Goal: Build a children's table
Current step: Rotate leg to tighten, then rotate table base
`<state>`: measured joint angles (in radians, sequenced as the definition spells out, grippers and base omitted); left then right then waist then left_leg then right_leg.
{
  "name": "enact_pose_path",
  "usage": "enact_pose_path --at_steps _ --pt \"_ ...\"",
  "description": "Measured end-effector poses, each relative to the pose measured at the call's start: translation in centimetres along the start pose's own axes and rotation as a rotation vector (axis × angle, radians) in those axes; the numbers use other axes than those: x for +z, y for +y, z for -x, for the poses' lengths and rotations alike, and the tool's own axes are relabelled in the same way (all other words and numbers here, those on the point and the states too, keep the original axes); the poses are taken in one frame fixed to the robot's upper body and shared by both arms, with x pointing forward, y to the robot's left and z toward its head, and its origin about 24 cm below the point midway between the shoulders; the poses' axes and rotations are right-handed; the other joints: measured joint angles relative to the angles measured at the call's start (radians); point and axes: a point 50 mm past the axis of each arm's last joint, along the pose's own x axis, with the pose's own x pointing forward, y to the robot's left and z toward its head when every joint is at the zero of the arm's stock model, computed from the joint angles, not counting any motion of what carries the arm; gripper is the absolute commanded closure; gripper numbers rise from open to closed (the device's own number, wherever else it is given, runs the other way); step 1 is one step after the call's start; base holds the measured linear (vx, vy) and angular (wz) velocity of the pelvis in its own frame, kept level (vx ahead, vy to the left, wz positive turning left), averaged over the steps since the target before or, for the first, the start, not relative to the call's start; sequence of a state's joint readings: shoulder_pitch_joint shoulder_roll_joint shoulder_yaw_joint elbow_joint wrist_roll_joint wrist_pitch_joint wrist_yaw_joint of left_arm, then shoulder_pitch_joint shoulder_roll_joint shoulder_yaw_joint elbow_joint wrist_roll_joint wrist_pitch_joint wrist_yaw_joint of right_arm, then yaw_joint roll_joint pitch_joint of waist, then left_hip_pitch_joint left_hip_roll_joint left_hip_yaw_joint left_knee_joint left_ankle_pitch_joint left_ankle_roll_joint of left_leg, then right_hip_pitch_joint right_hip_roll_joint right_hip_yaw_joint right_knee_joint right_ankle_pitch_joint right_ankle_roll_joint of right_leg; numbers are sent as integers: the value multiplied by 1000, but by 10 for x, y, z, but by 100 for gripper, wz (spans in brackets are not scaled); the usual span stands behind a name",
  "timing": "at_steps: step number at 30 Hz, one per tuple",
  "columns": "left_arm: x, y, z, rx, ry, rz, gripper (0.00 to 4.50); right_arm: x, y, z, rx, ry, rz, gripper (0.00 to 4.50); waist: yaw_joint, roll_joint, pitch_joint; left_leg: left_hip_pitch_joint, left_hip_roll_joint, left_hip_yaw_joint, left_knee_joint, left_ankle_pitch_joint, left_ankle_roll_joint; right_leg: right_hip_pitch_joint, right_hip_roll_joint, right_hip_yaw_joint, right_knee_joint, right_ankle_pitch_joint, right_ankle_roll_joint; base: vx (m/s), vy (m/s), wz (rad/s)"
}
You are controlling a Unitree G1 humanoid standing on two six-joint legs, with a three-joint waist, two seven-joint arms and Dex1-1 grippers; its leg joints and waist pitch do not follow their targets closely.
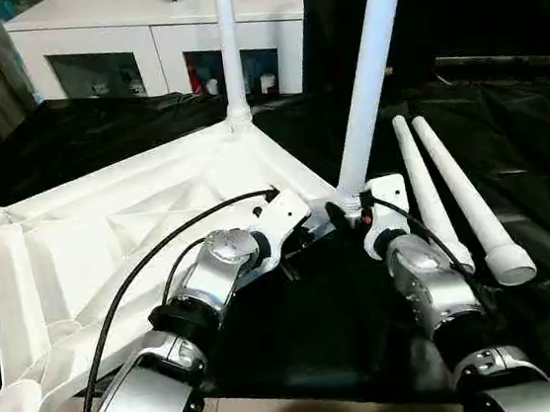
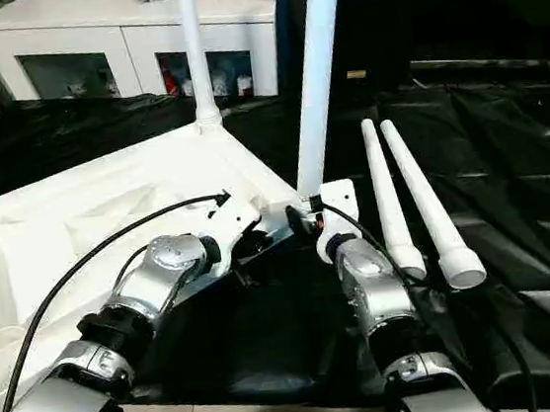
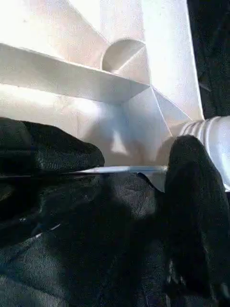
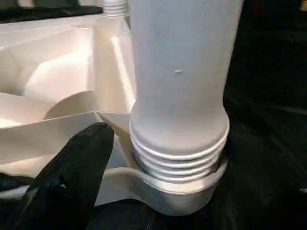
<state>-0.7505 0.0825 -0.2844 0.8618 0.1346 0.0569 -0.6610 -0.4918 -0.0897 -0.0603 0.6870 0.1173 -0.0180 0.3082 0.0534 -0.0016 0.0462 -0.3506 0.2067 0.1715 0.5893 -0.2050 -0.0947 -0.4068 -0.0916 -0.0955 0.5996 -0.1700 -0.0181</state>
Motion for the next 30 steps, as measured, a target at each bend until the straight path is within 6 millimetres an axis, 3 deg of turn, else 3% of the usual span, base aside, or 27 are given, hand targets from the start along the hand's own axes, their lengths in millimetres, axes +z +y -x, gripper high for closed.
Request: enact_pose_path --at_steps 3,4,8,13,15,21,27,30 --pt "2 0 0 12 -22 -34 450 9 -6 8 43 -60 1 62 8 5 2 -2 0 1 -1 3 5 -2 0 0 0 0 -1 0 0 0" --pt "2 0 0 12 -29 -38 405 14 -7 10 60 -81 10 58 9 7 2 -3 0 1 -2 4 7 -3 0 0 0 0 -1 0 0 0" --pt "23 5 8 68 -236 0 368 21 -13 23 131 -116 57 58 20 7 5 -13 1 0 4 9 14 -13 0 -1 1 0 -1 0 0 0" --pt "47 32 36 182 -349 -53 337 16 -3 30 263 -85 87 58 3 7 4 -15 1 1 4 7 16 -12 0 0 1 0 -1 0 0 0" --pt "40 44 54 230 -307 -73 330 15 2 31 316 -66 95 58 -4 7 5 -14 1 0 4 8 16 -12 1 0 2 0 -1 0 0 0" --pt "7 64 105 348 -163 -63 297 11 7 37 388 -27 125 58 0 5 6 -14 1 1 4 8 15 -12 0 1 2 0 -1 0 0 0" --pt "-26 92 198 555 177 -101 297 2 7 39 410 64 162 58 -6 1 8 -14 1 1 4 8 14 -12 1 1 1 0 -1 0 0 0" --pt "-38 96 220 598 297 -91 297 -1 4 39 380 91 177 58 1 0 7 -9 1 1 4 5 9 -10 0 3 1 0 -1 0 0 0"
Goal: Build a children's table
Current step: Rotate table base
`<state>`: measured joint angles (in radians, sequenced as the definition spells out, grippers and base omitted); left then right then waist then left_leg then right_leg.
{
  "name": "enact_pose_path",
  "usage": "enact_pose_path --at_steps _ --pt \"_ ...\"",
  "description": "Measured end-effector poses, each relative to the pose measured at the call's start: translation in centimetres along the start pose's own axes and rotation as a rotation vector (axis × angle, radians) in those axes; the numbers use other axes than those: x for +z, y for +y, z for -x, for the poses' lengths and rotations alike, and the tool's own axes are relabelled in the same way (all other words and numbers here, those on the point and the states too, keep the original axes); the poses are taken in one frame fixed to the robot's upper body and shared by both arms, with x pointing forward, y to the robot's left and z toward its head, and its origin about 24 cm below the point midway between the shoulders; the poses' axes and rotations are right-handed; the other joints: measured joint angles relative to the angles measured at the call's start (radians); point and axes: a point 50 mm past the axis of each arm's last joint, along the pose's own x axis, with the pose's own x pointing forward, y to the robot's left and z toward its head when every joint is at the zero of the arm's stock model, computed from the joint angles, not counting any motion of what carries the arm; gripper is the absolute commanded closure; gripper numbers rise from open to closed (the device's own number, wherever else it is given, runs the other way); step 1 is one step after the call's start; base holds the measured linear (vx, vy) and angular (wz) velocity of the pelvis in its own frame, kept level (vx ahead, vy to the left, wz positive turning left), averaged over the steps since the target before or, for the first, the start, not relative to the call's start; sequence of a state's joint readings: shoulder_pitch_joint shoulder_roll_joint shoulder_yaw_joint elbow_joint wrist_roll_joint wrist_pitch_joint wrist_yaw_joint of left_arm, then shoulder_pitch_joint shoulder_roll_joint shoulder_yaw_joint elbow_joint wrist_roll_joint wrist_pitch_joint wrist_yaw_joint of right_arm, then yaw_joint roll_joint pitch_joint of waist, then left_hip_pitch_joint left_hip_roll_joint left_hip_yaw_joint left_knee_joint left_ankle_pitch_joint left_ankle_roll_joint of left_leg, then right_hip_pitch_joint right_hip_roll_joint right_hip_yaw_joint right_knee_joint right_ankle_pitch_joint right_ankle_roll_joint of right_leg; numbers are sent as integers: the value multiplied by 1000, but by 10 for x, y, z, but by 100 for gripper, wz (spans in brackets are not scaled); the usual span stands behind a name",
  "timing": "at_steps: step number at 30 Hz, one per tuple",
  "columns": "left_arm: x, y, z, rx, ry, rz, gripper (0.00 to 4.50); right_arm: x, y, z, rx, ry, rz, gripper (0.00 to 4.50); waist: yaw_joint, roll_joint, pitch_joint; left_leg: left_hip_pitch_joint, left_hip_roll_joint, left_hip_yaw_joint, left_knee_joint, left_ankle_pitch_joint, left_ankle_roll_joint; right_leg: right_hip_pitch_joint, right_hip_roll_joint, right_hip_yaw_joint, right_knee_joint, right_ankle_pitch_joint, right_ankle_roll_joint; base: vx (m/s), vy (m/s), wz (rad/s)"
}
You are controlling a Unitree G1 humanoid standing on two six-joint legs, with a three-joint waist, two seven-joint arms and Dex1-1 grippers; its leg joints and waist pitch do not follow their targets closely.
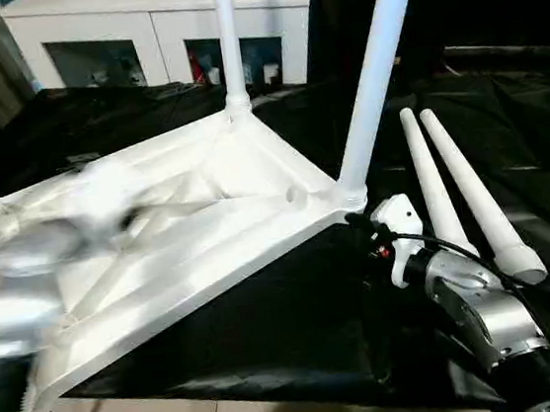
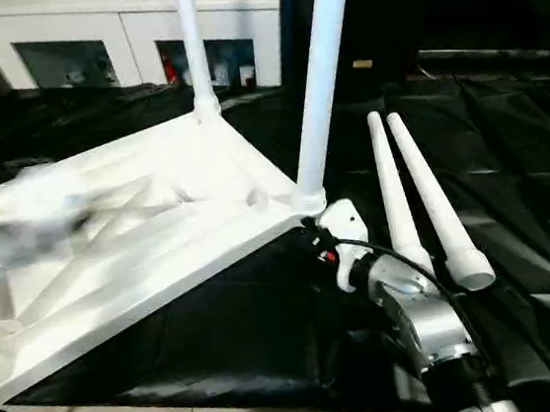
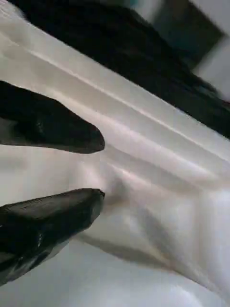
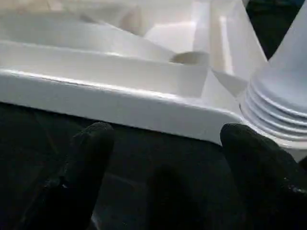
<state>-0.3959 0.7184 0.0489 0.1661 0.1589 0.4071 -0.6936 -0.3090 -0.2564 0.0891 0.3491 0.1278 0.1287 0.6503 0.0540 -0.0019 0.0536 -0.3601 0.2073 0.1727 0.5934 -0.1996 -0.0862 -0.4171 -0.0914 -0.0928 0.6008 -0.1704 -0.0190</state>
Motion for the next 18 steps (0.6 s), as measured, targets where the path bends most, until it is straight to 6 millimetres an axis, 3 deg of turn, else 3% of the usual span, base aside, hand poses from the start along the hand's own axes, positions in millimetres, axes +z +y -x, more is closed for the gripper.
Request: enact_pose_path --at_steps 5,6,10,14,18 --pt "-24 -1 6 42 135 12 297 -7 3 -6 -41 45 -14 58 7 -7 0 1 0 1 0 1 -2 2 0 2 1 0 0 0 0 0" --pt "-27 0 8 53 157 6 324 -7 4 -7 -43 45 -17 88 5 -7 0 1 0 1 0 1 -2 2 0 2 1 0 0 0 0 0" --pt "-46 1 11 94 259 -12 335 -8 9 -14 -41 47 -40 98 -1 -7 0 3 0 0 0 1 -2 3 1 3 3 0 0 0 0 0" --pt "-68 -8 5 78 354 -27 387 -1 15 -30 -25 50 -28 149 -7 -8 0 3 0 -1 0 3 -5 2 1 3 5 0 0 0 0 0" --pt "-74 -8 3 88 369 -38 423 6 14 -40 -28 44 -22 184 -10 -11 -1 4 0 -1 0 3 -6 2 1 3 7 0 0 0 0 0"
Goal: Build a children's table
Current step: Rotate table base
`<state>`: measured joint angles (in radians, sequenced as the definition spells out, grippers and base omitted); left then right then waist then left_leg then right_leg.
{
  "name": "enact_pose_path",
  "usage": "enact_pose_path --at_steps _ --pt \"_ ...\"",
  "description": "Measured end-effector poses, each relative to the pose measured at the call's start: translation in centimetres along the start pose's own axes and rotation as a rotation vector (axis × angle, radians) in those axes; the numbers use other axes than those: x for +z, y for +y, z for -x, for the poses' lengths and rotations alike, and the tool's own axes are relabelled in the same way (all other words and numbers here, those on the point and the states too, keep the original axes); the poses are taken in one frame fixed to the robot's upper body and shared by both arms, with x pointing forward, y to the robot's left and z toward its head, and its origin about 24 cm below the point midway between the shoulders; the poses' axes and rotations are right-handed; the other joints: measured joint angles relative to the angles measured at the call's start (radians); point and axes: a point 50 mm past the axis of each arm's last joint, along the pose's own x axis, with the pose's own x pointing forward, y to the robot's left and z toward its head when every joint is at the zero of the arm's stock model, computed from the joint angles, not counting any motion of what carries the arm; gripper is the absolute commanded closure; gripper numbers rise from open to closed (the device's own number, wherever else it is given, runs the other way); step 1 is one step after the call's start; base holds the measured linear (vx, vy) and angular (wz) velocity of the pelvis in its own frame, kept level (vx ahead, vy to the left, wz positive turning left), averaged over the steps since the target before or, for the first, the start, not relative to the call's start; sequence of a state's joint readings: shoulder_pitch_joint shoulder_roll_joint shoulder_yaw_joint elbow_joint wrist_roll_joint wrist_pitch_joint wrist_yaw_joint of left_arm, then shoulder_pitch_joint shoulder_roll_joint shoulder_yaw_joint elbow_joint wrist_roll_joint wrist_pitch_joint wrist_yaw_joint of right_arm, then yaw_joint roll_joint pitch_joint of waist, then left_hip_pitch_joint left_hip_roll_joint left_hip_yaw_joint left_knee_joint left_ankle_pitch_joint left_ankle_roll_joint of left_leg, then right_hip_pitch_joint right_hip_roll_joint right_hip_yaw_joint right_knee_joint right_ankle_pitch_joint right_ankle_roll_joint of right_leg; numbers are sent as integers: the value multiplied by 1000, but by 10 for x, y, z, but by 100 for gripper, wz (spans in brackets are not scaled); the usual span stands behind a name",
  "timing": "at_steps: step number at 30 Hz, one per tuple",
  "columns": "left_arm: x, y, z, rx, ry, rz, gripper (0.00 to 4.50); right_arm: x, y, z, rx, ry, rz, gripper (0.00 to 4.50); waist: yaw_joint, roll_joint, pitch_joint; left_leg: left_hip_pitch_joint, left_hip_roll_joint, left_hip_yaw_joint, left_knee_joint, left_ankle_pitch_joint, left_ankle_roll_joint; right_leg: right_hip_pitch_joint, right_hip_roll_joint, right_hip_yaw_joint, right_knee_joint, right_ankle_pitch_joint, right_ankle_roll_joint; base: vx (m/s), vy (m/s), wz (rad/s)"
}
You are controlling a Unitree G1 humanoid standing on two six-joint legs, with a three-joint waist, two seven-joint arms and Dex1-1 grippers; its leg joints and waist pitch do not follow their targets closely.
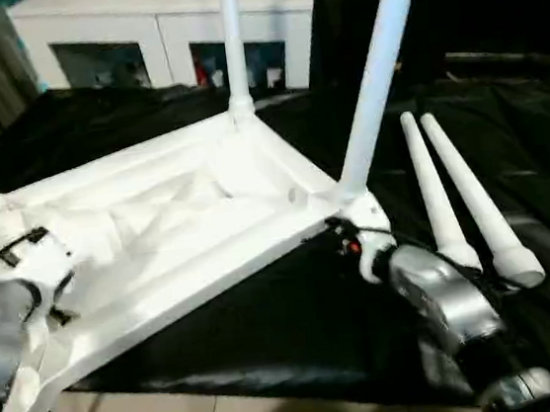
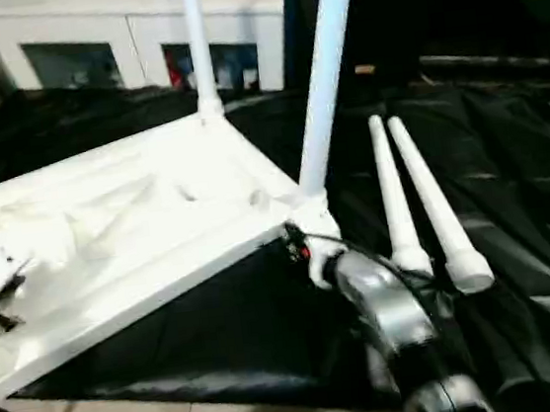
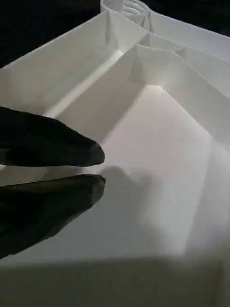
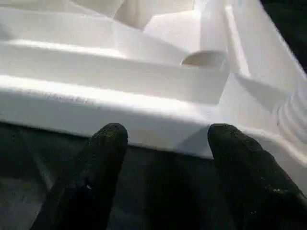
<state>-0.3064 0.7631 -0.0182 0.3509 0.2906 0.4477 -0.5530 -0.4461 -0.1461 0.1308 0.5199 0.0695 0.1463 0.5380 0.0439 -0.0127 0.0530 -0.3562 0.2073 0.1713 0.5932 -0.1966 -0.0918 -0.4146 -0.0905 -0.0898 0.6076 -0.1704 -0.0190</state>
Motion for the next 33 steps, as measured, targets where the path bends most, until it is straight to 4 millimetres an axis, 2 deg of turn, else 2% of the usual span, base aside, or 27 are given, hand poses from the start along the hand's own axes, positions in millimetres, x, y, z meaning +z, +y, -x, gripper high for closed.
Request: enact_pose_path --at_steps 5,13,18,20,26,29,33 --pt "-5 -9 0 -73 8 1 449 2 0 -11 -10 13 -9 219 -12 -3 -1 0 0 0 0 1 -1 0 0 1 2 0 0 0 0 0" --pt "9 -28 8 -260 -80 42 450 -8 5 -22 7 86 4 296 1 -6 -3 2 0 1 0 1 -1 0 -1 1 2 0 -1 0 0 0" --pt "35 -58 15 -511 -237 73 450 -9 1 -26 -5 106 11 326 12 -7 -3 2 -1 2 0 1 -1 1 -1 3 3 0 -1 0 0 0" --pt "42 -68 17 -577 -273 70 450 -6 -1 -27 -12 106 21 353 11 -8 -3 2 0 1 0 1 -2 0 0 3 4 0 -1 0 0 0" --pt "70 -96 18 -750 -362 23 450 -5 -6 -26 -27 95 28 395 8 -8 -3 1 0 1 0 1 -2 0 0 3 4 0 -1 0 0 0" --pt "83 -103 17 -795 -392 -5 450 -5 -9 -25 -36 94 30 415 5 -8 -3 1 0 1 0 1 -2 -1 0 3 4 0 -1 0 0 0" --pt "101 -104 11 -783 -428 -52 450 -3 -13 -24 -45 91 44 440 0 -8 -3 0 0 1 0 2 -2 -1 0 3 5 0 -1 0 0 0"
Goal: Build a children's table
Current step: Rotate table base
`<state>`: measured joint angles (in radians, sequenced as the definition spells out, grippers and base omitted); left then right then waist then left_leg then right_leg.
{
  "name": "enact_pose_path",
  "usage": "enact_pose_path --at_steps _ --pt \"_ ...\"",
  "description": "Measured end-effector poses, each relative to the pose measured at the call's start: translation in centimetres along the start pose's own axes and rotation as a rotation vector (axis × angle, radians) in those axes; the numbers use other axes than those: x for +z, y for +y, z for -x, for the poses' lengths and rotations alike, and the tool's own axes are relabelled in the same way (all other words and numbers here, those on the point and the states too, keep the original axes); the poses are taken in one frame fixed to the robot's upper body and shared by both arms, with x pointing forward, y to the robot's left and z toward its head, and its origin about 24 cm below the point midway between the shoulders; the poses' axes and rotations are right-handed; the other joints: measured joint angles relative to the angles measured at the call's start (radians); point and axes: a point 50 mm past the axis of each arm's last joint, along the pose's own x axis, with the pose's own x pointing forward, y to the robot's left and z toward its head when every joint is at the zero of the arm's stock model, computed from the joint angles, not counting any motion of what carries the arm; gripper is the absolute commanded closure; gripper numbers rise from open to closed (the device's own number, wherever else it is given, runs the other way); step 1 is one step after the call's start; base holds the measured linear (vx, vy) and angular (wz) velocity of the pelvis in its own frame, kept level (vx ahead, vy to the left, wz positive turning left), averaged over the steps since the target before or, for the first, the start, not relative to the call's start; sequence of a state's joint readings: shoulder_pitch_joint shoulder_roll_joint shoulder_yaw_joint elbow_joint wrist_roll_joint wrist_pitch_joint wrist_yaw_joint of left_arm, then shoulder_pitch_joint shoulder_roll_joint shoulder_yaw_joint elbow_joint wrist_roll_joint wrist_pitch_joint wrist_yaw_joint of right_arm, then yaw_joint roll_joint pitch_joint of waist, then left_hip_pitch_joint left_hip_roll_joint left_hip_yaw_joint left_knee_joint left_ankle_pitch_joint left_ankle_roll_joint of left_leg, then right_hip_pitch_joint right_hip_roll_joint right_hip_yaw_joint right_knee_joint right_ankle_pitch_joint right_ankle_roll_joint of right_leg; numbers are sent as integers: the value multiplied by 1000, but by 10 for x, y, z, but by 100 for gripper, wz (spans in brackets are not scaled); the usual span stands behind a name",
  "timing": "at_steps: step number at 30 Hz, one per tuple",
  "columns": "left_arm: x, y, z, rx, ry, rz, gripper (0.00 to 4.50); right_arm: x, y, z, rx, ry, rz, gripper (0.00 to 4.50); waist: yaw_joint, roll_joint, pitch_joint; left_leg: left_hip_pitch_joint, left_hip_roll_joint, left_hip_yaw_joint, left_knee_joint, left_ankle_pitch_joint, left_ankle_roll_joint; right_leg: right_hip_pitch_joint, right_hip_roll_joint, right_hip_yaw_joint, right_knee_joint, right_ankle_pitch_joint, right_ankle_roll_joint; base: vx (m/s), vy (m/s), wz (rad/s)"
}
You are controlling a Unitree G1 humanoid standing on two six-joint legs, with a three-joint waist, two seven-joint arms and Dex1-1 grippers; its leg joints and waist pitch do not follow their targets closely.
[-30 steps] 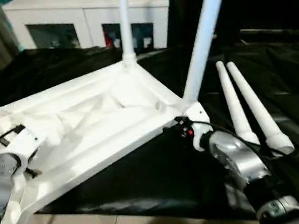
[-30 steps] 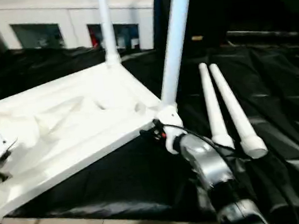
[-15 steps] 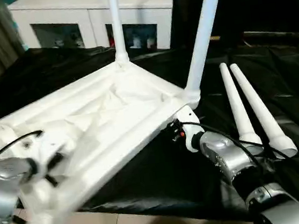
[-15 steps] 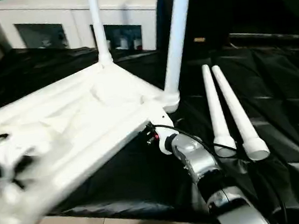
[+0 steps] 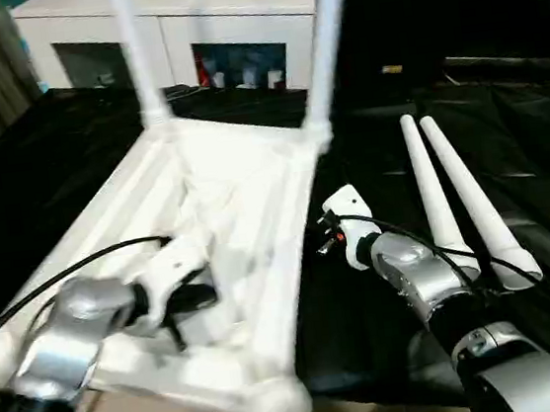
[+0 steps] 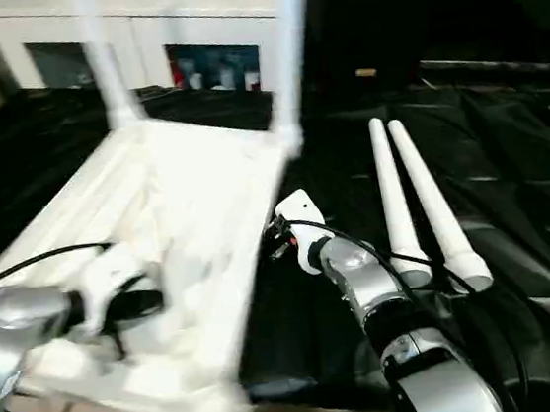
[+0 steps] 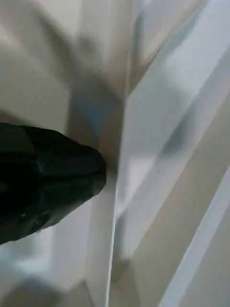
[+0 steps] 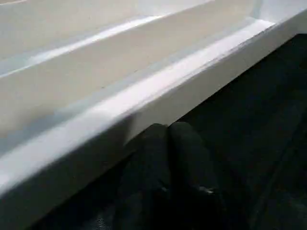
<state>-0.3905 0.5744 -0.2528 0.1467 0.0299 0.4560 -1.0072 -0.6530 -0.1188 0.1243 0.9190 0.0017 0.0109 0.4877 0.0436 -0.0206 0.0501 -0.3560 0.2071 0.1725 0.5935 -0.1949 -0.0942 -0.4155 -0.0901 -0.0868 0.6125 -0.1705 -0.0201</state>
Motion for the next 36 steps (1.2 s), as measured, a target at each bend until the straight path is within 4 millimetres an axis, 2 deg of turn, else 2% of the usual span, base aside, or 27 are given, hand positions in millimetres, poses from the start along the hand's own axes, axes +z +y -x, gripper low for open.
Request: enact_pose_path --at_steps 5,8,10,15,17,19,21,23,26,28,30,32,36 --pt "11 16 -12 73 34 -85 450 2 -7 5 -8 -5 19 445 -3 1 0 1 0 0 1 0 0 1 0 0 0 0 0 0 0 0" --pt "20 22 -26 123 62 -142 450 2 -20 17 -28 -21 56 445 9 3 1 0 0 0 1 0 0 2 0 0 0 0 0 0 0 0" --pt "19 29 -30 187 98 -162 450 6 -30 25 -53 -38 77 445 9 3 1 0 0 0 2 0 0 2 0 0 0 1 0 0 0 0" --pt "17 42 -42 335 144 -182 450 6 -52 44 -161 -40 86 445 7 4 1 -3 0 -1 2 0 0 3 1 0 1 1 0 0 0 0" --pt "19 47 -48 417 150 -214 450 8 -58 48 -235 -47 72 445 8 5 1 -1 0 -1 2 0 -1 1 1 -1 1 2 -1 0 0 0" --pt "19 51 -50 474 147 -225 450 9 -66 52 -330 -27 64 445 8 5 1 -5 0 -2 2 2 -3 1 2 -1 1 2 -1 0 0 0" --pt "20 53 -50 519 121 -231 450 8 -77 58 -446 18 62 445 10 5 1 -8 0 -3 2 3 -3 0 2 -3 0 2 -1 0 0 0" --pt "24 53 -50 526 77 -203 450 12 -85 64 -470 27 9 445 14 5 1 -10 0 -3 2 6 1 -3 1 -4 0 2 -1 0 0 0" --pt "34 51 -51 516 -19 -141 450 34 -95 65 -470 -57 -89 409 16 14 6 -11 0 -2 6 7 2 -4 0 -5 0 2 -1 0 0 0" --pt "44 51 -48 512 -82 -128 450 47 -101 67 -481 -94 -115 406 19 14 6 -11 0 -2 6 7 2 -3 0 -6 0 2 -2 0 0 0" --pt "56 51 -43 504 -158 -119 450 56 -105 68 -497 -72 -141 382 23 13 6 -11 0 -2 6 7 2 -3 0 -7 -1 2 -2 0 0 0" --pt "65 48 -37 475 -215 -128 450 56 -110 71 -521 -7 -177 368 26 13 6 -11 0 -1 6 7 2 -3 0 -6 -1 2 -2 0 0 0" --pt "62 39 -28 385 -248 -129 450 46 -118 82 -580 139 -250 331 25 13 6 -11 0 -1 6 7 2 -4 0 -6 -1 2 -1 0 0 0"
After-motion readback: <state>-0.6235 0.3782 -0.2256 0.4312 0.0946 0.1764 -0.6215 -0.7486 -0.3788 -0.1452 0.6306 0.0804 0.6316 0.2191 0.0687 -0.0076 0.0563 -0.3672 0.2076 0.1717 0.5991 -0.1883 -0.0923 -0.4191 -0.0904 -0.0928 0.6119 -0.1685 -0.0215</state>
